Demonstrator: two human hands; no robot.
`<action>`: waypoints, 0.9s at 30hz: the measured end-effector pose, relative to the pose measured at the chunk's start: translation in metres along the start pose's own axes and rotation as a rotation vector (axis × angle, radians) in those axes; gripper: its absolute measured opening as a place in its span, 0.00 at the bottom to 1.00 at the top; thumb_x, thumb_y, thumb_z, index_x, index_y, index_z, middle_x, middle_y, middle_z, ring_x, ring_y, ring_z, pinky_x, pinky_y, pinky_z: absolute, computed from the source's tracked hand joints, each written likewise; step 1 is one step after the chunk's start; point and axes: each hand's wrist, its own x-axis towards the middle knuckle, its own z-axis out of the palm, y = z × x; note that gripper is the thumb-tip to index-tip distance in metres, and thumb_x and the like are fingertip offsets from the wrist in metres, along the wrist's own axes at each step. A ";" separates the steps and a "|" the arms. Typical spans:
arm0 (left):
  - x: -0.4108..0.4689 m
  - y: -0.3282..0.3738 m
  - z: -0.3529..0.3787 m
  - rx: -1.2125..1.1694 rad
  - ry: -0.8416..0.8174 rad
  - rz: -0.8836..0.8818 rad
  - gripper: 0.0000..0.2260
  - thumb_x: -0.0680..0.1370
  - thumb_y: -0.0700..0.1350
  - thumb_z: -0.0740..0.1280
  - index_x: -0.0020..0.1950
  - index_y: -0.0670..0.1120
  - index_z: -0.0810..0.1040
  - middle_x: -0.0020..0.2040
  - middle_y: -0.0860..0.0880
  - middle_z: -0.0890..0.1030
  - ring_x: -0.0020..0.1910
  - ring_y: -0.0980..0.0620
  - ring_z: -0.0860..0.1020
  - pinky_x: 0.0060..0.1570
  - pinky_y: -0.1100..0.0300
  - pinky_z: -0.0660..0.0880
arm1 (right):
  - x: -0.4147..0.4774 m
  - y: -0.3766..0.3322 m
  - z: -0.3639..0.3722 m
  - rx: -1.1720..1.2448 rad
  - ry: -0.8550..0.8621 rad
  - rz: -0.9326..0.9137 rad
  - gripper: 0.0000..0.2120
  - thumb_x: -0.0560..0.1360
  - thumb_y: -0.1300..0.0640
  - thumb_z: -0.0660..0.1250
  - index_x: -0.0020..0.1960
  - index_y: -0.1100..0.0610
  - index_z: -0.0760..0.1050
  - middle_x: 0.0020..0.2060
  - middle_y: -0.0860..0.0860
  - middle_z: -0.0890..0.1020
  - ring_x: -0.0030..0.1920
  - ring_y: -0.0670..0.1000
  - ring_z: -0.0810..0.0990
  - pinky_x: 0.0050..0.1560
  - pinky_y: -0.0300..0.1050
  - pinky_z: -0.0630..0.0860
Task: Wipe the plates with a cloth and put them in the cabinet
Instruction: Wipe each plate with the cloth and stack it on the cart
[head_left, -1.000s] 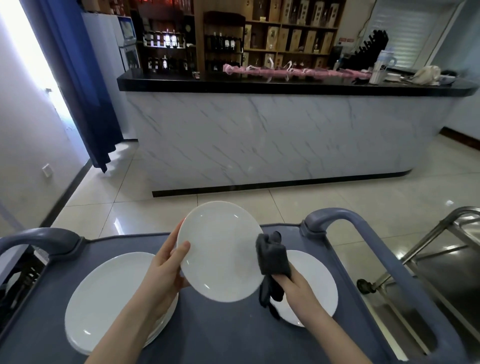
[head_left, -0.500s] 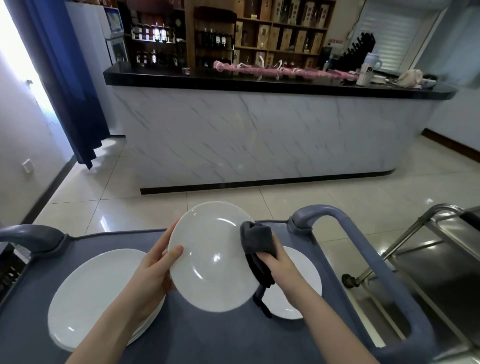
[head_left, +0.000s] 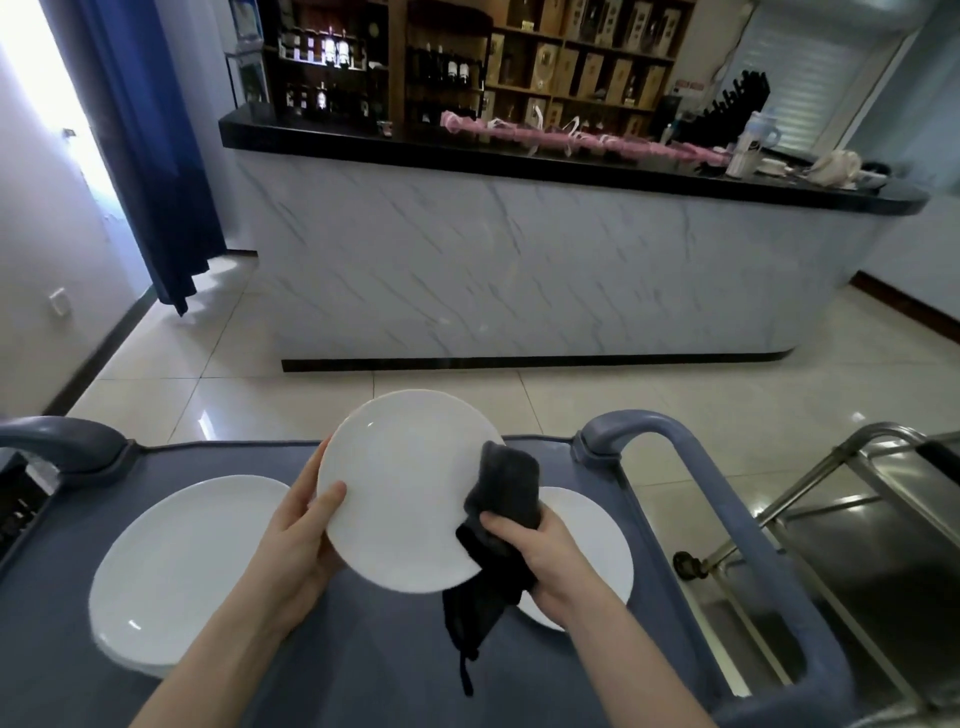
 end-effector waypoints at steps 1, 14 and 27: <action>0.001 -0.002 0.001 -0.004 0.027 0.004 0.20 0.80 0.48 0.65 0.69 0.67 0.74 0.65 0.54 0.82 0.58 0.50 0.83 0.40 0.55 0.82 | -0.001 0.009 0.004 0.050 -0.019 0.044 0.16 0.73 0.67 0.71 0.60 0.64 0.76 0.53 0.63 0.84 0.52 0.60 0.83 0.57 0.55 0.79; 0.001 0.015 0.006 0.468 -0.251 -0.092 0.20 0.81 0.49 0.67 0.68 0.69 0.74 0.60 0.53 0.84 0.55 0.51 0.84 0.45 0.58 0.80 | 0.037 -0.048 -0.009 -0.815 -0.068 -0.304 0.21 0.65 0.58 0.79 0.55 0.48 0.77 0.48 0.43 0.84 0.49 0.42 0.81 0.49 0.39 0.78; -0.013 0.005 -0.011 0.283 -0.057 -0.068 0.20 0.85 0.42 0.60 0.69 0.65 0.75 0.60 0.50 0.84 0.53 0.51 0.84 0.41 0.59 0.79 | 0.033 0.000 -0.009 -0.372 -0.048 -0.110 0.18 0.66 0.66 0.78 0.53 0.56 0.80 0.44 0.51 0.87 0.46 0.52 0.86 0.44 0.42 0.81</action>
